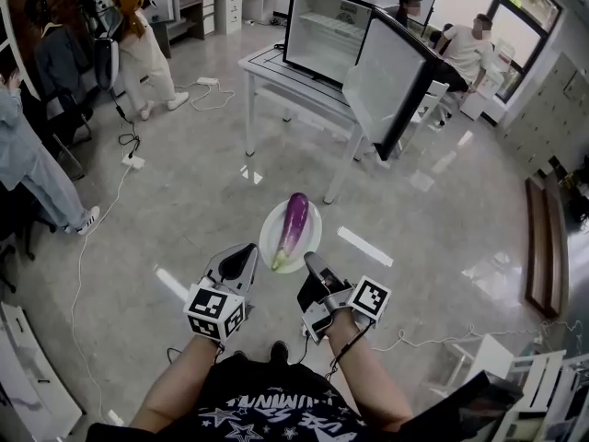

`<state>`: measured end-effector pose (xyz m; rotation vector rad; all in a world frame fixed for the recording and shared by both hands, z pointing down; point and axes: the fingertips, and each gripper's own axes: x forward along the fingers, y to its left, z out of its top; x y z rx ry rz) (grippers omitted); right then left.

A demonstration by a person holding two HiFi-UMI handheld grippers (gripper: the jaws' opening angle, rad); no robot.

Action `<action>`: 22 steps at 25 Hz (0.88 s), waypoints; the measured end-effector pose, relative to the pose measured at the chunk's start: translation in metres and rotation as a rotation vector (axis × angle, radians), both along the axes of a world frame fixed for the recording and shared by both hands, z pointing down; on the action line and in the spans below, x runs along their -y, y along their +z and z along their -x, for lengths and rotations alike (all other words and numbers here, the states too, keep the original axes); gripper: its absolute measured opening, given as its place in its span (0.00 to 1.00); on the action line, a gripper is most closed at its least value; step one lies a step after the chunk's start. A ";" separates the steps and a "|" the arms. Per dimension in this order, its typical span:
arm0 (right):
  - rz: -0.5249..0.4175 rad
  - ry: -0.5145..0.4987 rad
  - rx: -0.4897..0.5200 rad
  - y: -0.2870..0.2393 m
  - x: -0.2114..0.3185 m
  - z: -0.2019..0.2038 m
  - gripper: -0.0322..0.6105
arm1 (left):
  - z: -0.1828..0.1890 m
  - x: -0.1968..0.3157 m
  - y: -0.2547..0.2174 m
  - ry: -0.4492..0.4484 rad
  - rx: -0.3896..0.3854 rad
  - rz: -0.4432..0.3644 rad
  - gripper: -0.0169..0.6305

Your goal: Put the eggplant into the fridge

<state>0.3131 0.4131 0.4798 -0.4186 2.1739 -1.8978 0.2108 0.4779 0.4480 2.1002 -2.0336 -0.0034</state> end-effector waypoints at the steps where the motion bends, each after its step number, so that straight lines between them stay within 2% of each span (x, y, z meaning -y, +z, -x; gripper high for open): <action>1: -0.001 -0.006 0.002 0.001 0.004 0.001 0.08 | 0.001 0.004 0.001 -0.005 0.003 0.002 0.04; 15: 0.031 -0.078 0.018 0.013 0.061 0.015 0.08 | 0.019 0.055 0.005 -0.092 0.029 0.010 0.04; 22: 0.052 -0.061 0.005 0.027 0.095 0.040 0.08 | 0.042 0.093 0.012 -0.052 0.024 0.011 0.04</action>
